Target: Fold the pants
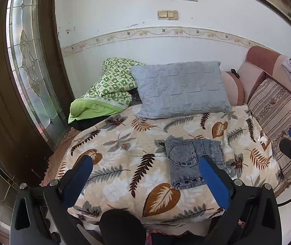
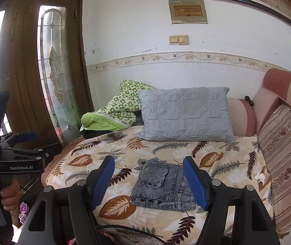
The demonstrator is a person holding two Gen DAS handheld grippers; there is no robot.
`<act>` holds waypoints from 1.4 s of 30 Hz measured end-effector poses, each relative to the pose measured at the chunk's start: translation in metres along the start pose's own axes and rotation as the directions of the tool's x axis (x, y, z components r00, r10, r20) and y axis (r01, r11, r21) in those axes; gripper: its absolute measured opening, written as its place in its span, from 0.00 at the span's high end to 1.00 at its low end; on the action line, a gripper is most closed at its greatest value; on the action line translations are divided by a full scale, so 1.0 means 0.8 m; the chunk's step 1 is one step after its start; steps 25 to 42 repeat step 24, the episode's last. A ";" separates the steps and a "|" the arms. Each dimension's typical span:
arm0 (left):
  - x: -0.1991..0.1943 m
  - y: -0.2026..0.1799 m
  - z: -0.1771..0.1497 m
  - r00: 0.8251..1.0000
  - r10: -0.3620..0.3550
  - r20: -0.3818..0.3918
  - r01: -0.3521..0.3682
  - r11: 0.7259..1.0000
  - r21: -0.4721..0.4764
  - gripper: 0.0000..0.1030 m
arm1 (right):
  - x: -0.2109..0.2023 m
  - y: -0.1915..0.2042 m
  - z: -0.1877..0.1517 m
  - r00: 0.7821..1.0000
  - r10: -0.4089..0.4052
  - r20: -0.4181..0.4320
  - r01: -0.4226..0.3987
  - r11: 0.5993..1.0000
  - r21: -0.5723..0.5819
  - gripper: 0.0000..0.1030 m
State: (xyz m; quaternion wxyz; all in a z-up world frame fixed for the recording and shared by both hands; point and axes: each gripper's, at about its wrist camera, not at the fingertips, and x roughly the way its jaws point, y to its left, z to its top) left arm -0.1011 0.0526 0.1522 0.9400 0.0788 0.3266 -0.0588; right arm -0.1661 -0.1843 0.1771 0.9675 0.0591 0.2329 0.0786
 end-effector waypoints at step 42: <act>0.077 -0.030 0.014 0.992 -0.085 -0.097 0.088 0.996 0.033 0.00 | 0.069 -0.020 0.002 0.998 0.016 -0.060 -0.012 0.998 0.053 0.30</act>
